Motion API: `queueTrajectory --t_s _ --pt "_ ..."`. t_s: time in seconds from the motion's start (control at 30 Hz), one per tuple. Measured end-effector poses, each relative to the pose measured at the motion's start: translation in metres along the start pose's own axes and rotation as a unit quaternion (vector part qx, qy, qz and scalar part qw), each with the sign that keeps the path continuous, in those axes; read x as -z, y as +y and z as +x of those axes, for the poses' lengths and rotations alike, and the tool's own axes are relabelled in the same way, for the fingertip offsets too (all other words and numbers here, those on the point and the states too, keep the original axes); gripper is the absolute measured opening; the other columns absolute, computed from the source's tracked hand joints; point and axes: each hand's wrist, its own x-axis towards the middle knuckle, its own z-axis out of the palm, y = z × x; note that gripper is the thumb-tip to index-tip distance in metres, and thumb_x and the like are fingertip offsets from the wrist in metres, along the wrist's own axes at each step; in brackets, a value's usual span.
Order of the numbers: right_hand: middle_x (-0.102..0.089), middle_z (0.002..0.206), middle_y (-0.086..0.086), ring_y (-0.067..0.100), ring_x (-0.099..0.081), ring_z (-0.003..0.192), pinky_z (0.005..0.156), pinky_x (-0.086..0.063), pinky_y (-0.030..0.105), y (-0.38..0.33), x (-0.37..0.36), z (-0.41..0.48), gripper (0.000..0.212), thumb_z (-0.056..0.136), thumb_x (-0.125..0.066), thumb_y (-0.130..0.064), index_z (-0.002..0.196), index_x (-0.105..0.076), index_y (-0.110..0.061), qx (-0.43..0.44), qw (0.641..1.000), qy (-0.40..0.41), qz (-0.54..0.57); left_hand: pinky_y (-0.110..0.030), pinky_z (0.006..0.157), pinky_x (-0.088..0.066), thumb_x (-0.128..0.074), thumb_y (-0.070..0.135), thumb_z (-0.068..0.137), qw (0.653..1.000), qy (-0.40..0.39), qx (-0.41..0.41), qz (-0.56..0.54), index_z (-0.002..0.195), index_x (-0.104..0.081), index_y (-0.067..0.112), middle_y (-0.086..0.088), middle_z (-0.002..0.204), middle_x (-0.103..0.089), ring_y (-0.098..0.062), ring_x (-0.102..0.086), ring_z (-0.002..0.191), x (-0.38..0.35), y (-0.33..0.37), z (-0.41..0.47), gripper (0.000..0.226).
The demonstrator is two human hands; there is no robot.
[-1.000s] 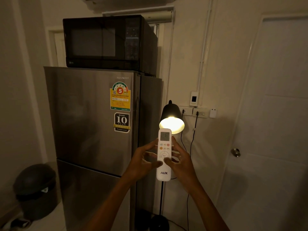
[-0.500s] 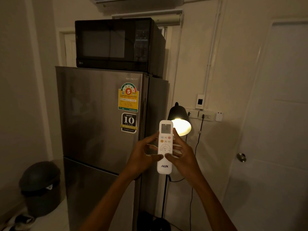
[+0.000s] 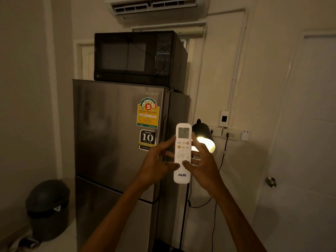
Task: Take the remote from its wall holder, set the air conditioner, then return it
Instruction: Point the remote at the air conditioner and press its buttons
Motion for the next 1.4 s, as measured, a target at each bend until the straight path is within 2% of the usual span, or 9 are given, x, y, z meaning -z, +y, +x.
queueTrajectory --t_s 0.13,0.27,0.4,0.53,0.63,0.8,1.0,1.2,1.4 --pt "-0.048 0.130 0.010 0.018 -0.052 0.118 0.072 -0.053 0.009 -0.018 0.006 0.014 0.080 0.078 -0.066 0.001 0.138 -0.026 -0.032 0.044 0.999 -0.004 -0.013 -0.004 0.065 -0.050 -0.071 -0.005 0.073 1.000 0.004 -0.026 0.001 0.139 -0.038 0.023 0.006 0.119 -0.054 0.013 -0.058 0.097 0.010 0.018 0.012 0.079" --pt "-0.047 0.128 0.010 0.017 -0.054 0.117 0.075 -0.052 0.009 -0.040 0.015 0.034 0.079 0.077 -0.067 0.002 0.142 -0.028 -0.023 0.096 0.995 0.007 -0.037 -0.006 0.063 -0.051 -0.071 -0.006 0.073 0.998 0.018 -0.060 0.007 0.137 -0.039 0.023 0.008 0.115 -0.052 0.012 -0.058 0.095 0.020 0.043 0.029 0.077" --pt "-0.045 0.129 -0.002 0.018 -0.050 0.122 0.080 -0.055 0.021 -0.064 0.024 0.061 0.082 0.078 -0.066 0.003 0.135 -0.025 -0.040 0.102 0.995 0.005 0.002 -0.010 0.067 -0.055 -0.071 -0.004 0.073 0.995 0.029 -0.090 0.030 0.140 -0.039 0.021 0.002 0.123 -0.055 -0.003 -0.062 0.097 0.030 0.070 0.054 0.078" --pt "-0.045 0.130 -0.005 0.016 -0.049 0.122 0.073 -0.052 0.014 -0.084 0.032 0.084 0.082 0.078 -0.066 0.003 0.133 -0.026 -0.044 0.118 0.993 0.020 0.008 -0.008 0.070 -0.054 -0.073 0.000 0.073 0.990 0.044 -0.123 0.056 0.140 -0.040 0.023 0.002 0.126 -0.056 -0.002 -0.060 0.095 0.039 0.093 0.075 0.078" --pt "-0.045 0.131 -0.007 0.015 -0.049 0.122 0.073 -0.052 0.013 -0.097 0.037 0.096 0.082 0.079 -0.066 0.001 0.135 -0.026 -0.043 0.134 0.991 0.027 0.006 -0.007 0.070 -0.054 -0.073 0.001 0.073 0.987 0.053 -0.140 0.062 0.140 -0.039 0.024 0.002 0.127 -0.056 -0.001 -0.059 0.095 0.043 0.107 0.086 0.078" --pt "-0.044 0.130 -0.008 0.015 -0.049 0.122 0.072 -0.053 0.013 -0.112 0.046 0.110 0.082 0.079 -0.066 0.000 0.139 -0.027 -0.039 0.147 0.988 0.037 0.012 -0.019 0.075 -0.058 -0.072 -0.001 0.073 0.984 0.060 -0.159 0.051 0.139 -0.039 0.027 0.000 0.127 -0.054 0.002 -0.058 0.098 0.047 0.126 0.097 0.078" --pt "-0.044 0.129 -0.008 0.016 -0.049 0.122 0.078 -0.053 0.020 -0.125 0.052 0.119 0.082 0.078 -0.066 0.001 0.142 -0.027 -0.032 0.159 0.986 0.040 0.011 -0.004 0.070 -0.052 -0.072 -0.002 0.073 0.981 0.061 -0.174 0.062 0.139 -0.039 0.025 -0.001 0.127 -0.054 -0.001 -0.058 0.098 0.050 0.138 0.107 0.079" --pt "-0.044 0.132 -0.003 0.013 -0.048 0.119 0.072 -0.052 0.013 -0.138 0.055 0.127 0.082 0.078 -0.067 0.001 0.143 -0.027 -0.028 0.178 0.983 0.050 -0.006 -0.023 0.077 -0.059 -0.072 -0.002 0.073 0.978 0.067 -0.190 0.062 0.140 -0.039 0.022 -0.004 0.129 -0.055 -0.013 -0.063 0.102 0.055 0.151 0.113 0.079" --pt "-0.044 0.136 0.001 0.015 -0.049 0.120 0.074 -0.053 0.016 -0.146 0.055 0.134 0.082 0.078 -0.067 0.000 0.144 -0.026 -0.027 0.190 0.980 0.052 -0.011 -0.019 0.074 -0.059 -0.071 -0.003 0.074 0.978 0.067 -0.191 0.055 0.140 -0.037 0.024 -0.004 0.129 -0.054 -0.014 -0.063 0.103 0.060 0.156 0.120 0.079"
